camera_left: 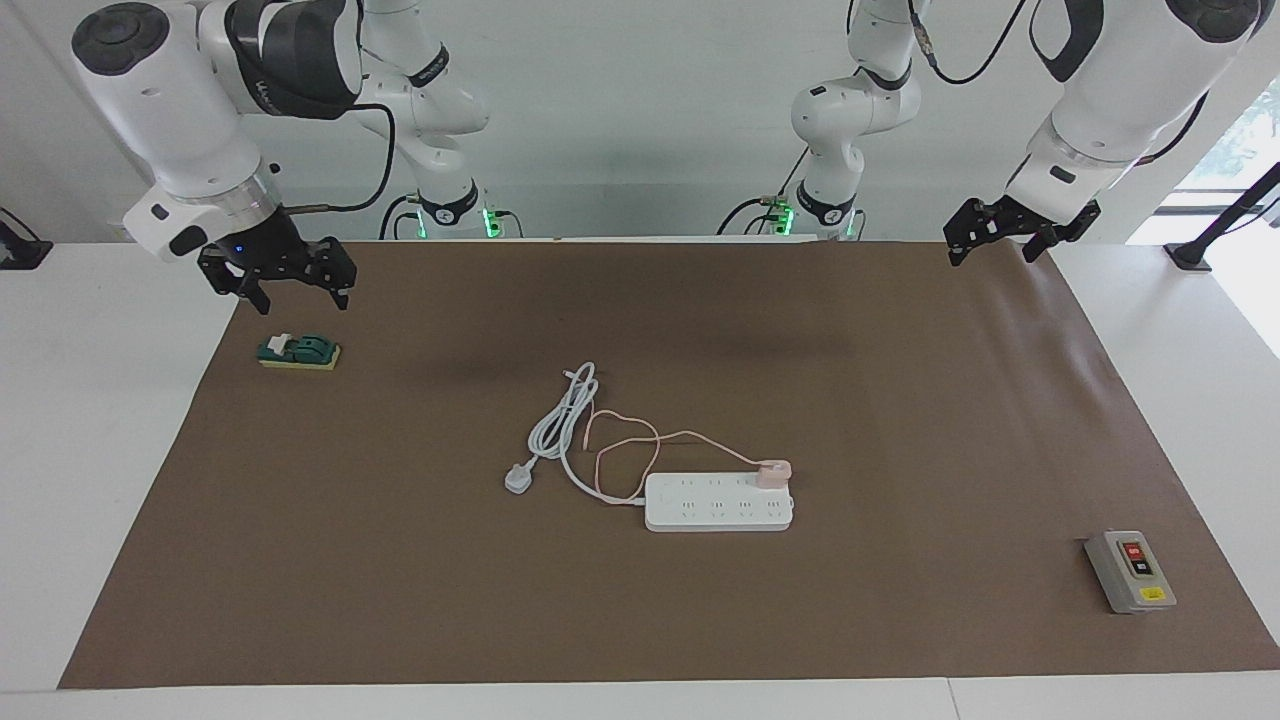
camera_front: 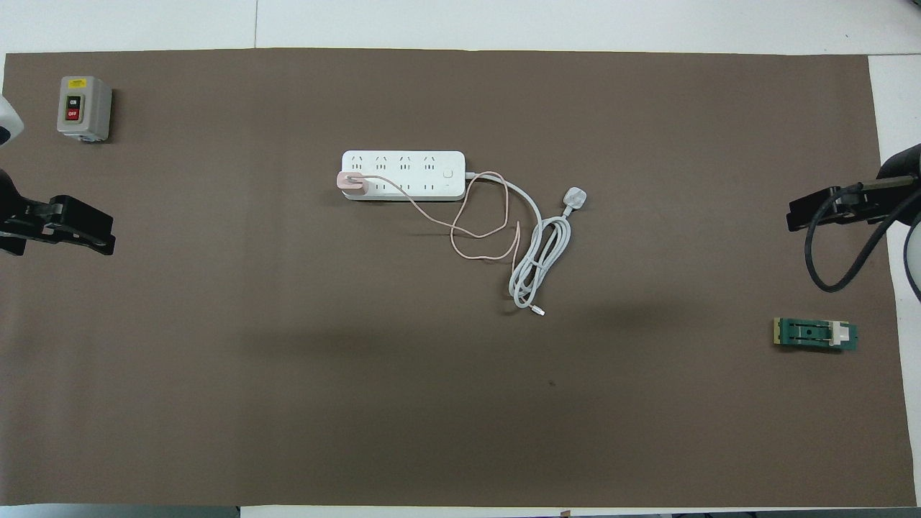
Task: Plug charger into power strip
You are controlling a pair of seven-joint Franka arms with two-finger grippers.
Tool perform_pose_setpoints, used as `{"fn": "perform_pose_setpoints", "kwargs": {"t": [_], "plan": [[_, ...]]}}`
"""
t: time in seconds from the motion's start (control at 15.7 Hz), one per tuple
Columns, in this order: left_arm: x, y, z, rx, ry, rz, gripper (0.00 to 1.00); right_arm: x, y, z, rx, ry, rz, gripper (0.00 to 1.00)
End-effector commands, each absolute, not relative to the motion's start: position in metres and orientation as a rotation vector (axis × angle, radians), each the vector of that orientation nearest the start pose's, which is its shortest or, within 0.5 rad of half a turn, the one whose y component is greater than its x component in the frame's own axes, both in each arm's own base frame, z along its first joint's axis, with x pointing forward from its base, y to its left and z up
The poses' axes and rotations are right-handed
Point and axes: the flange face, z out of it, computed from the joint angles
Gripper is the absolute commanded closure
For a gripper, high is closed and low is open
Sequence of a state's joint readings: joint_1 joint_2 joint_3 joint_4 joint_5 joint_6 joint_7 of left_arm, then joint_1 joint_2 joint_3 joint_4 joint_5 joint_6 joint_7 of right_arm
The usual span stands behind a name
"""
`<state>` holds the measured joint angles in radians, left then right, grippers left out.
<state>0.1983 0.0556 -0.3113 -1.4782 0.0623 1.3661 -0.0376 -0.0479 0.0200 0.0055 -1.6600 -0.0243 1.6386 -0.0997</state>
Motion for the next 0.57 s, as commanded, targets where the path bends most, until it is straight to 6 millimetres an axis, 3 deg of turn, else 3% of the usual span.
{"fn": "perform_pose_setpoints", "kwargs": {"t": [0.0,0.51], "plan": [[0.5431,-0.0539,0.6185,-3.051,0.130,0.275,0.00,0.5572,-0.0279,0.5803,-3.174,-0.097,0.077,0.00],[0.5463,-0.0531,0.6238,-3.056,0.128,0.278,0.00,0.5572,-0.0279,0.5803,-3.174,-0.097,0.077,0.00]]}}
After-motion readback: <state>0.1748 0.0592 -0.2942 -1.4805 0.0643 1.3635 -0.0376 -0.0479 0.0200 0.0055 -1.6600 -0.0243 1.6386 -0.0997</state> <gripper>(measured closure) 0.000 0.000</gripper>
